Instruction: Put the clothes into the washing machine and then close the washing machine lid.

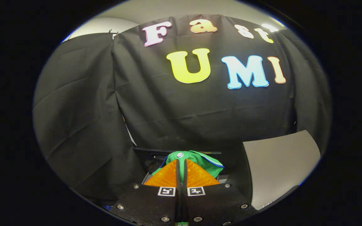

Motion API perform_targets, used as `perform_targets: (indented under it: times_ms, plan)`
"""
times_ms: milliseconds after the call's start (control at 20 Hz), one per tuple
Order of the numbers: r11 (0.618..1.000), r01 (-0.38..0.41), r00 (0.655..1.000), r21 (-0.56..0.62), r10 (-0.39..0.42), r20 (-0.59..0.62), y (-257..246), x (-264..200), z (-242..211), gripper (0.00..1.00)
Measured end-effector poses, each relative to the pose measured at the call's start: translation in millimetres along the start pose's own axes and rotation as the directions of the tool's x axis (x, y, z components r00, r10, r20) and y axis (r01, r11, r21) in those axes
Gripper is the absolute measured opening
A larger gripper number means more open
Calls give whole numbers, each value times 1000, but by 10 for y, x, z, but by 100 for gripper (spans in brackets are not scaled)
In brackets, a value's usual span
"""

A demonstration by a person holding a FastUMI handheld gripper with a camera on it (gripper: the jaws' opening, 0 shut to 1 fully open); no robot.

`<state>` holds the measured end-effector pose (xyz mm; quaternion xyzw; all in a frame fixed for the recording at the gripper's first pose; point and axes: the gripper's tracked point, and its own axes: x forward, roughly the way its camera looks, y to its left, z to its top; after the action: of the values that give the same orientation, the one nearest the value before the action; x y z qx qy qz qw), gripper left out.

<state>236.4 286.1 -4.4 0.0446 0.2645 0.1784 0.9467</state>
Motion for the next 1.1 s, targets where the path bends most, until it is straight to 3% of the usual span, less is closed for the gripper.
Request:
perform_targets:
  times_ms: [500,1100]
  plan:
    - [999,-16,996,-41,13,-85,334,399,-615,0]
    - [997,5,983,-78,-19,-180,353,821,-1428,0]
